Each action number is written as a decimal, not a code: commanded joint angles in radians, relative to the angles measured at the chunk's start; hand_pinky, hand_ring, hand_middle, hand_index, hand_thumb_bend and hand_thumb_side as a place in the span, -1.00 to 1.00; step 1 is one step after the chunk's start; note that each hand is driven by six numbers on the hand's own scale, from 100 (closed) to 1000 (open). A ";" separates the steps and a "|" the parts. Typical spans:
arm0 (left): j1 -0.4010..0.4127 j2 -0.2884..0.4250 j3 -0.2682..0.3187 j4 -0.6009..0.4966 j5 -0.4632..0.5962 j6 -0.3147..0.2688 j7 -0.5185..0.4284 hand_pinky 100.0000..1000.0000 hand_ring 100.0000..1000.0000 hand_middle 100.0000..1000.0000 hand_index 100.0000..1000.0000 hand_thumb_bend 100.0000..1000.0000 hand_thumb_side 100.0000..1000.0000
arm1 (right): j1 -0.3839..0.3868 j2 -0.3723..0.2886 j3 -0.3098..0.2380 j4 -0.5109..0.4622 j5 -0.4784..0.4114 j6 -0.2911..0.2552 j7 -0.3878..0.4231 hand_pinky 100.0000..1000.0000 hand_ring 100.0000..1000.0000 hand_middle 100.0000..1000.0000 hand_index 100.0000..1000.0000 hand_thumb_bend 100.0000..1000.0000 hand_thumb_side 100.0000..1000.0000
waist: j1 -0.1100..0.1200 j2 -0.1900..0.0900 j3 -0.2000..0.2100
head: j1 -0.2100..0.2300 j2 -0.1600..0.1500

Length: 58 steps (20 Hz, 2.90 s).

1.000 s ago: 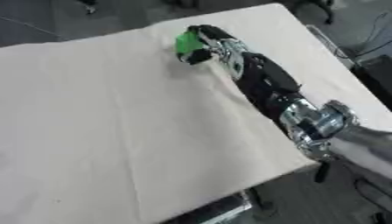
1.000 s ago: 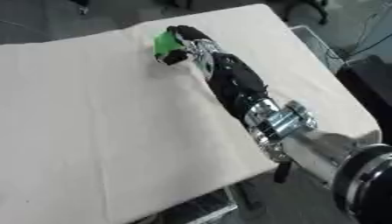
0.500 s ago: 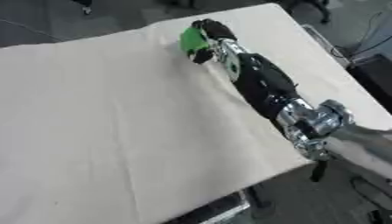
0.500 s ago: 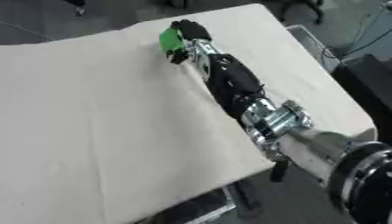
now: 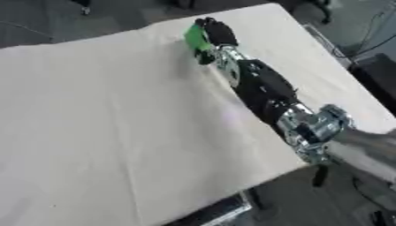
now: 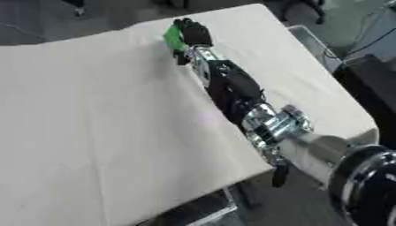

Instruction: Pick up the objects with one hand, pass them to the other hand, and then place them into the box on the other side of the table.

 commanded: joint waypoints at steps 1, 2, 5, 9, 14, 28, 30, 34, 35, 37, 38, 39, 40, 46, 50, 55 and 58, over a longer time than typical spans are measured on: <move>-0.001 0.014 0.011 0.010 0.020 0.003 0.013 0.41 0.77 0.43 0.49 -0.08 0.21 | 0.012 -0.017 0.023 -0.124 -0.035 -0.036 -0.050 0.28 0.14 -0.07 0.07 -1.00 -1.00 | -0.002 -0.018 -0.006 | 0.025 -0.003; 0.003 0.017 0.014 0.022 0.032 0.005 0.020 0.40 0.77 0.43 0.48 -0.09 0.21 | 0.029 -0.018 0.040 -0.185 -0.043 -0.052 -0.056 0.28 0.14 -0.07 0.07 -1.00 -1.00 | -0.003 -0.018 -0.010 | 0.040 -0.003; 0.012 0.023 0.019 0.066 0.065 0.010 0.041 0.41 0.78 0.44 0.48 -0.12 0.24 | 0.082 -0.024 0.097 -0.404 -0.048 -0.095 -0.053 0.30 0.15 -0.06 0.08 -1.00 -1.00 | -0.007 -0.019 -0.024 | 0.086 -0.003; 0.015 0.038 0.014 0.123 0.107 0.019 0.053 0.41 0.81 0.47 0.49 -0.13 0.28 | 0.151 -0.024 0.164 -0.714 -0.062 -0.151 -0.027 0.34 0.15 -0.06 0.10 -0.84 -1.00 | -0.011 -0.020 -0.039 | 0.130 -0.003; -0.009 0.082 -0.025 0.201 0.179 0.050 0.044 0.42 0.85 0.52 0.53 -0.09 0.33 | 0.197 0.024 0.289 -1.048 -0.053 -0.299 0.020 0.38 0.15 -0.05 0.13 -0.64 -1.00 | -0.008 -0.031 -0.062 | 0.270 -0.003; -0.090 0.168 -0.206 0.188 0.312 0.129 -0.115 0.43 0.88 0.56 0.55 0.10 0.42 | 0.166 0.156 0.467 -1.097 -0.056 -0.485 0.132 0.38 0.15 -0.04 0.14 -0.65 -1.00 | 0.003 -0.033 -0.067 | 0.422 -0.003; -0.092 0.173 -0.221 0.184 0.317 0.132 -0.152 0.43 0.88 0.56 0.55 0.13 0.40 | 0.168 0.164 0.476 -1.073 -0.051 -0.499 0.126 0.38 0.15 -0.04 0.14 -0.68 -1.00 | 0.003 -0.031 -0.066 | 0.420 -0.003; -0.098 0.179 -0.243 0.193 0.313 0.141 -0.221 0.44 0.88 0.57 0.56 0.15 0.36 | 0.167 0.179 0.493 -1.031 -0.039 -0.518 0.117 0.37 0.15 -0.04 0.13 -0.72 -1.00 | 0.003 -0.028 -0.065 | 0.408 -0.003; -0.101 0.180 -0.248 0.196 0.310 0.143 -0.234 0.44 0.88 0.57 0.56 0.15 0.36 | 0.166 0.183 0.498 -1.022 -0.037 -0.523 0.116 0.37 0.15 -0.04 0.13 -0.72 -1.00 | 0.003 -0.028 -0.065 | 0.405 -0.003; -0.110 0.182 -0.262 0.198 0.305 0.146 -0.255 0.44 0.89 0.58 0.56 0.18 0.32 | 0.164 0.192 0.507 -1.008 -0.032 -0.533 0.115 0.37 0.15 -0.04 0.14 -0.73 -1.00 | 0.004 -0.027 -0.065 | 0.399 -0.003; -0.116 0.182 -0.272 0.198 0.303 0.148 -0.265 0.44 0.89 0.59 0.56 0.20 0.32 | 0.163 0.197 0.511 -1.001 -0.029 -0.538 0.115 0.37 0.15 -0.04 0.14 -0.73 -1.00 | 0.004 -0.027 -0.065 | 0.396 -0.003; -0.120 0.181 -0.282 0.198 0.305 0.149 -0.275 0.44 0.89 0.60 0.57 0.22 0.31 | 0.162 0.202 0.514 -0.994 -0.026 -0.541 0.115 0.37 0.15 -0.04 0.14 -0.74 -1.00 | 0.004 -0.027 -0.066 | 0.393 -0.003; -0.124 0.181 -0.291 0.199 0.306 0.149 -0.283 0.44 0.89 0.60 0.57 0.24 0.30 | 0.161 0.206 0.516 -0.988 -0.023 -0.544 0.115 0.37 0.15 -0.04 0.14 -0.74 -1.00 | 0.005 -0.026 -0.066 | 0.391 -0.003; -0.138 0.173 -0.315 0.209 0.300 0.155 -0.302 0.44 0.89 0.60 0.58 0.29 0.30 | 0.157 0.219 0.525 -0.966 -0.010 -0.556 0.110 0.37 0.15 -0.04 0.14 -0.75 -1.00 | 0.006 -0.025 -0.066 | 0.381 -0.003; -0.149 0.168 -0.325 0.233 0.281 0.183 -0.271 0.44 0.90 0.61 0.58 0.32 0.31 | 0.156 0.227 0.532 -0.961 -0.007 -0.563 0.110 0.37 0.15 -0.04 0.14 -0.76 -1.00 | 0.006 -0.026 -0.066 | 0.380 -0.003; -0.164 0.151 -0.342 0.246 0.286 0.210 -0.242 0.44 0.90 0.62 0.58 0.38 0.35 | 0.155 0.236 0.538 -0.955 -0.001 -0.569 0.114 0.37 0.16 -0.04 0.14 -0.74 -1.00 | 0.005 -0.026 -0.065 | 0.379 -0.003; -0.174 0.144 -0.352 0.239 0.296 0.216 -0.249 0.44 0.89 0.61 0.58 0.41 0.36 | 0.155 0.241 0.542 -0.948 0.003 -0.572 0.117 0.37 0.16 -0.04 0.14 -0.78 -1.00 | 0.005 -0.027 -0.064 | 0.379 -0.003</move>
